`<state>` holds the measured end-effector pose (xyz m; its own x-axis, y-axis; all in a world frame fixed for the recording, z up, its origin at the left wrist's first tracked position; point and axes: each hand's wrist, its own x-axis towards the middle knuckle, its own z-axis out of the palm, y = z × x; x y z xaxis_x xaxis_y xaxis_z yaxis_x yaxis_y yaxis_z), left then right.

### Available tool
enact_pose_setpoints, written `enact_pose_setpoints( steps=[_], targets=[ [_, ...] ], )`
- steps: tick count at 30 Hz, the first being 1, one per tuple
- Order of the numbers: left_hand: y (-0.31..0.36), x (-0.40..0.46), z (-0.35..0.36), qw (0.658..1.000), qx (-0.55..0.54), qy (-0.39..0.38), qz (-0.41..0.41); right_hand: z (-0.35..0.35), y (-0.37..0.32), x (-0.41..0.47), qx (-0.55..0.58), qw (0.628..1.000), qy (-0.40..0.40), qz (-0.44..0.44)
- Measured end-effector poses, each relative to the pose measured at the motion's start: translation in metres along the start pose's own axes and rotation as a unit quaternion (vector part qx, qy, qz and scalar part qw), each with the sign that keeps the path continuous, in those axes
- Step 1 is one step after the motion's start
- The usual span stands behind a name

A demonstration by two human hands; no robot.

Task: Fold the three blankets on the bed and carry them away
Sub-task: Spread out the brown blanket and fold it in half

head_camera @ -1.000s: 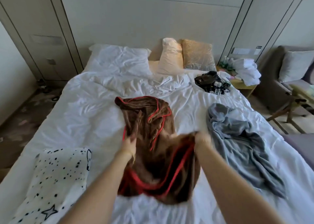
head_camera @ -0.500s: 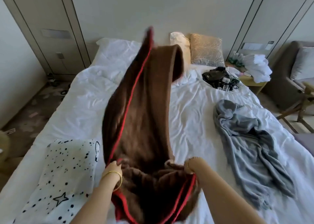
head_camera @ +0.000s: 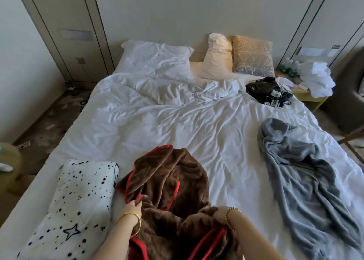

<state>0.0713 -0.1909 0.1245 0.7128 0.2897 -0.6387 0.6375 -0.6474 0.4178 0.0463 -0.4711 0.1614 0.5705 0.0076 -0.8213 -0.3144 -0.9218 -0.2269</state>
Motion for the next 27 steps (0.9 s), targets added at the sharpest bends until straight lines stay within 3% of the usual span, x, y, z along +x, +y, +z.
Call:
enact_pose_setpoints(
  steps=[4,7,10,12,15,17,18,20,25,27],
  targets=[
    [0.059,0.009,-0.013,0.998,-0.054,0.008,0.034,-0.040,-0.012,0.030,0.245,0.965,0.096,0.011],
    [0.154,0.008,-0.045,0.989,-0.109,0.041,0.085,-0.114,-0.043,0.036,0.419,0.887,0.192,-0.011],
    [0.278,-0.019,-0.109,0.951,-0.179,0.116,0.225,-0.233,-0.090,-0.006,0.472,0.816,0.311,-0.122],
    [0.358,-0.051,-0.169,0.897,-0.222,0.193,0.330,-0.323,-0.119,-0.061,0.485,0.733,0.423,-0.219],
    [0.434,-0.114,-0.250,0.762,-0.258,0.343,0.485,-0.421,-0.148,-0.159,0.477,0.548,0.568,-0.387],
    [0.456,-0.143,-0.281,0.690,-0.267,0.399,0.542,-0.450,-0.150,-0.196,0.419,0.495,0.644,-0.405],
    [0.459,-0.148,-0.287,0.677,-0.265,0.414,0.547,-0.455,-0.145,-0.200,0.400,0.488,0.671,-0.389],
    [0.456,-0.143,-0.287,0.690,-0.256,0.421,0.530,-0.452,-0.134,-0.195,0.384,0.494,0.694,-0.357],
    [0.412,-0.103,-0.263,0.742,-0.298,0.350,0.488,-0.387,-0.092,-0.138,0.374,0.562,0.682,-0.282],
    [0.382,-0.085,-0.244,0.780,-0.292,0.325,0.448,-0.349,-0.070,-0.118,0.375,0.606,0.668,-0.216]
  ],
)
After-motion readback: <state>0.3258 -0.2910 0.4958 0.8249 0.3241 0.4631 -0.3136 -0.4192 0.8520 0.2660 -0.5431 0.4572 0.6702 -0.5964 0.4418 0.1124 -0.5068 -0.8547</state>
